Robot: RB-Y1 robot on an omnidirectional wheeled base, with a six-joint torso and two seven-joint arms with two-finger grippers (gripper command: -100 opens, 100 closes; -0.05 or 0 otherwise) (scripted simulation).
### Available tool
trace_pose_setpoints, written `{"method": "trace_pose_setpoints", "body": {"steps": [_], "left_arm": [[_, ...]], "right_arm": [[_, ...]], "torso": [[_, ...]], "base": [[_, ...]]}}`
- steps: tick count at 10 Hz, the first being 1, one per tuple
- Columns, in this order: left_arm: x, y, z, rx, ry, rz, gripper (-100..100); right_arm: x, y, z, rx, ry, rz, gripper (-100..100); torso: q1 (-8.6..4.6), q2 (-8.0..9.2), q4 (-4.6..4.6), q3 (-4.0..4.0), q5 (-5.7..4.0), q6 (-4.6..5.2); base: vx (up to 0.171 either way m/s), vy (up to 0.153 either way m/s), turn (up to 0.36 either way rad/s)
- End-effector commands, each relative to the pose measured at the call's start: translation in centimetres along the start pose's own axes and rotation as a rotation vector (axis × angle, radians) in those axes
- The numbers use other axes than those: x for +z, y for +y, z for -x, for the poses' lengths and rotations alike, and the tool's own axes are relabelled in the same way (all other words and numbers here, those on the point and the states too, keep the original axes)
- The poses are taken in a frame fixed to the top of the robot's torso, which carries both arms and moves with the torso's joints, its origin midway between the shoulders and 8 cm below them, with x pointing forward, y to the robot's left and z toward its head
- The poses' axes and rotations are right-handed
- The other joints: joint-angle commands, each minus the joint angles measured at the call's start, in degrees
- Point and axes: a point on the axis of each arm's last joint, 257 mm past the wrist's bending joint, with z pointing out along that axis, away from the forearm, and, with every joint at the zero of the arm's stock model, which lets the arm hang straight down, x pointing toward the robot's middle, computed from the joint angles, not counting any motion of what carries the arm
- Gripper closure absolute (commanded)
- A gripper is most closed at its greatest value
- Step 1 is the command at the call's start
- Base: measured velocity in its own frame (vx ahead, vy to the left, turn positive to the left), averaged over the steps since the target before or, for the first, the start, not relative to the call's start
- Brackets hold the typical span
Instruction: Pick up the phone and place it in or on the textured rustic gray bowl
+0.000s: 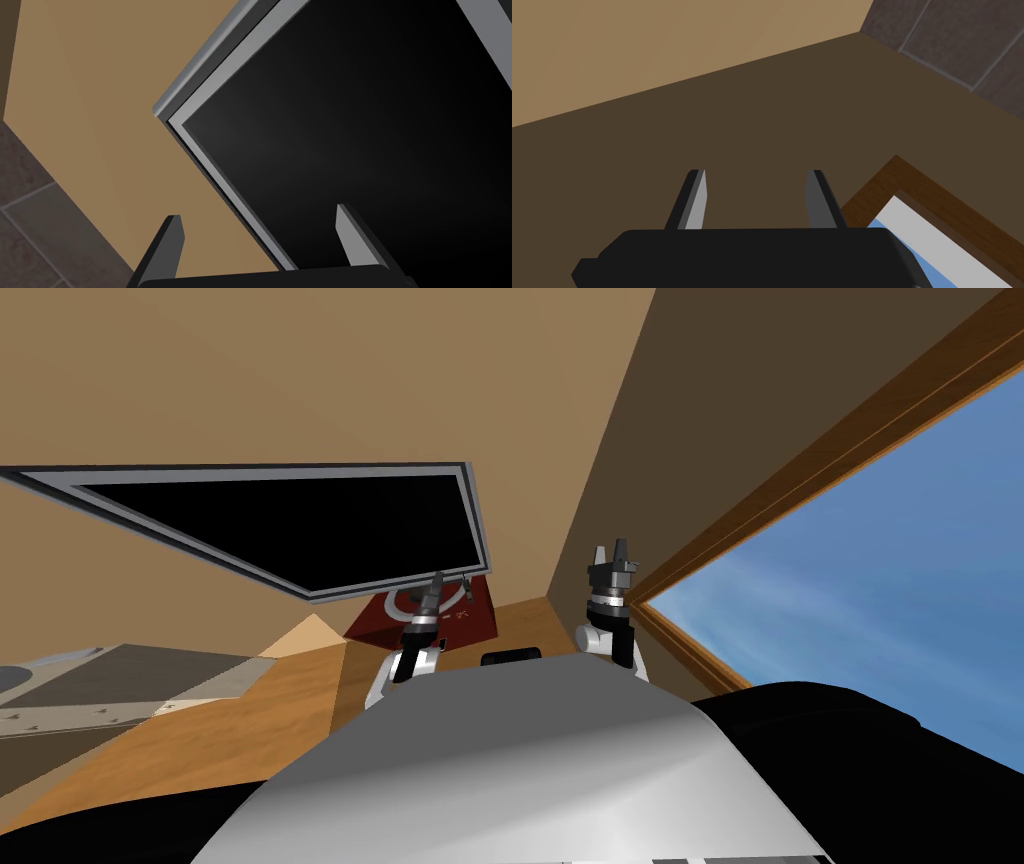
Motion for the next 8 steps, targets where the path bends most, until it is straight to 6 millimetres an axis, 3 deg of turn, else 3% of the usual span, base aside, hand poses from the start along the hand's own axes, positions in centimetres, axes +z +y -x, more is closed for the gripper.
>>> {"method": "trace_pose_setpoints", "body": {"steps": [1, 2, 6, 8], "left_arm": [[-0.4, 2.5, -0.9, 0.054, 0.040, 0.045, -100], [-0.5, 2.9, -1.1, 0.053, 0.044, 0.053, -100], [-1.7, 9.3, -3.3, 0.203, 0.148, 0.173, -100], [-2.4, 11.6, -3.9, 0.243, 0.181, 0.216, -100]], "right_arm": [[0.0, 0.0, 0.0, 0.000, 0.000, 0.000, 0], [0.0, 0.0, 0.0, 0.000, 0.000, 0.000, 0], [0.0, 0.0, 0.0, 0.000, 0.000, 0.000, 0], [0.0, 0.0, 0.0, 0.000, 0.000, 0.000, 0]], "torso": [[0.00, 0.00, 0.00, 0.00, 0.00, 0.00], [0.01, -0.03, -0.01, -0.01, 0.00, 0.00], [0.03, -0.11, -0.03, -0.07, 0.01, 0.00], [0.05, -0.12, -0.03, -0.07, 0.00, 0.00]], "base": [[0.025, -0.076, 0.033], [0.022, -0.042, 0.016], [0.046, -0.064, 0.022], [0.042, -0.054, 0.007]]}}
